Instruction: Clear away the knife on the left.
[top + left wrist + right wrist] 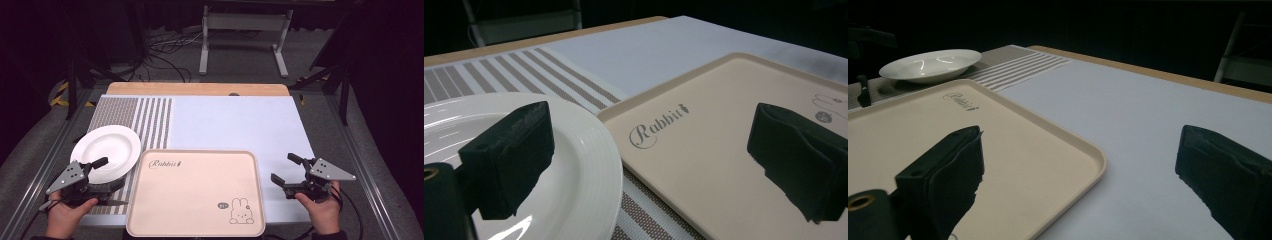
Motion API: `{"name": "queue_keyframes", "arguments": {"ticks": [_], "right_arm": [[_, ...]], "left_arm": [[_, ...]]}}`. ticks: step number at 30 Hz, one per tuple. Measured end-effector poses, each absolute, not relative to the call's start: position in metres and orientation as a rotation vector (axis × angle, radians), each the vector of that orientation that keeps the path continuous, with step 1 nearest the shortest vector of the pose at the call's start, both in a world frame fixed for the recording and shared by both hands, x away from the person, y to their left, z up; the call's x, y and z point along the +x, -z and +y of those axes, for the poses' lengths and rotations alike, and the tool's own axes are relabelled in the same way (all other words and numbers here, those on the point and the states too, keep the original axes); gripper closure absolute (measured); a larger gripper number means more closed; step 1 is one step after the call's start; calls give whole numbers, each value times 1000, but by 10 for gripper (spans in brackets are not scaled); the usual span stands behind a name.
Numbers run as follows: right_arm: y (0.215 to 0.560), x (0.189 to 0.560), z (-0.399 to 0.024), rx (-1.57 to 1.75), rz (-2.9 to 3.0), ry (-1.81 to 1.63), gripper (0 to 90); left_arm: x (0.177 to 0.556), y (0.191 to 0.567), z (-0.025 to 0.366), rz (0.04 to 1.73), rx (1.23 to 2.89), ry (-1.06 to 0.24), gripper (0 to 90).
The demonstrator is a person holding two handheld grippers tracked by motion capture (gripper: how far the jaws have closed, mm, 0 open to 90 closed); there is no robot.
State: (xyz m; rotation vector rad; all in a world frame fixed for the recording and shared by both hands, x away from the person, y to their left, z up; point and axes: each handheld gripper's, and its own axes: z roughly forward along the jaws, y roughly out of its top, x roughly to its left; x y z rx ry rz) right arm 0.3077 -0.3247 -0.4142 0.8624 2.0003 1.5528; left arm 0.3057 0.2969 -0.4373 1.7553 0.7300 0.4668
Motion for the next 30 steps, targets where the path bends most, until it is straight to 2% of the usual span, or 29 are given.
{"name": "queue_keyframes", "arguments": {"ticks": [11, 16, 30], "right_arm": [[417, 310, -324, 880, 2009, -1576, 68], [416, 310, -324, 882, 2006, -1585, 68], [418, 312, -322, 876, 2025, -1597, 65]], "left_arm": [[304, 436, 297, 701, 1771, -444, 59], [308, 432, 294, 653, 1855, -463, 60], [308, 407, 298, 584, 2041, -401, 87]]}}
